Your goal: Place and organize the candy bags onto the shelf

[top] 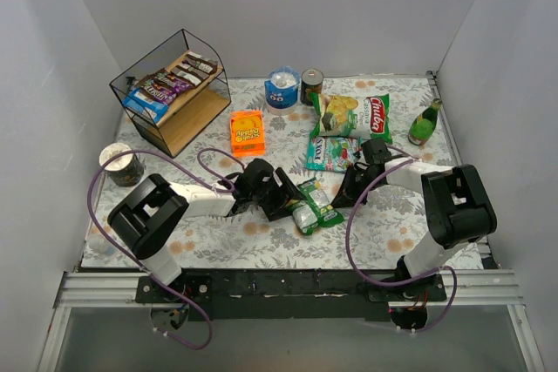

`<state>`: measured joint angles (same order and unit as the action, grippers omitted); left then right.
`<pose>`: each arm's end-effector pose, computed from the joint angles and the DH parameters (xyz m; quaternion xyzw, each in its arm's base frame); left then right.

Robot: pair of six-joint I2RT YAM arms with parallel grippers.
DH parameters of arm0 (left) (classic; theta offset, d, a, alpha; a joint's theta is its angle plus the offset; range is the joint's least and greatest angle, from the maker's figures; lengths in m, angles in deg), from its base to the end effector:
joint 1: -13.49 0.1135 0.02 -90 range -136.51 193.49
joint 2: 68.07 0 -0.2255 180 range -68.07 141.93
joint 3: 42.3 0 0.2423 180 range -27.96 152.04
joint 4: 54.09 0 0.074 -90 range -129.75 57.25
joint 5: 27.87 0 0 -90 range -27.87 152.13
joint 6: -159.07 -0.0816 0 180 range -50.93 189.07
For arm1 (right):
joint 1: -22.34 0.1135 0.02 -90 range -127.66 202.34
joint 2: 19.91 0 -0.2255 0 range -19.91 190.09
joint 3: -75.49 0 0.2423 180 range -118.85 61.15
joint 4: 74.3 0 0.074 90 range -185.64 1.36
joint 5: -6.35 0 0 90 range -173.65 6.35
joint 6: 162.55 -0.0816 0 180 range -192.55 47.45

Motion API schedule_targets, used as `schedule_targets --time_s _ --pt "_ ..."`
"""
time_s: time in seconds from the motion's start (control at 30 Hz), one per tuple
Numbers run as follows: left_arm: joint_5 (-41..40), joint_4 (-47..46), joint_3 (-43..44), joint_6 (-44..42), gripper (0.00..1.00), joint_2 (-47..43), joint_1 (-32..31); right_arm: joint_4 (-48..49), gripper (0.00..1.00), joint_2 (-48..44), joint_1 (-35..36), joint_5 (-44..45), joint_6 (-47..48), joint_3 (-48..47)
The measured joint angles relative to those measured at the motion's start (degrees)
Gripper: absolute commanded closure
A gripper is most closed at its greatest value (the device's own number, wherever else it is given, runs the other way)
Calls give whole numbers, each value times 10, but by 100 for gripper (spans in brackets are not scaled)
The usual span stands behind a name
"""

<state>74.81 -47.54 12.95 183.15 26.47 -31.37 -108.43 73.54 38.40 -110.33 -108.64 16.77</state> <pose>0.2230 -0.2472 0.0747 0.4889 -0.7816 0.3860 0.0323 0.2644 0.1142 0.0635 0.1247 0.9493 0.2822 0.0606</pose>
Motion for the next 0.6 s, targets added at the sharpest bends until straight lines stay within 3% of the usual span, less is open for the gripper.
schedule_targets --time_s 0.23,0.4,0.6 --pt "-11 5 -9 7 42 -5 -1 5 82 -3 11 -14 -5 11" --pt "-40 58 -10 14 27 -33 -7 4 82 -3 15 -14 -11 11" --pt "-79 107 -9 15 31 -57 -27 4 83 -3 17 -14 -16 11"
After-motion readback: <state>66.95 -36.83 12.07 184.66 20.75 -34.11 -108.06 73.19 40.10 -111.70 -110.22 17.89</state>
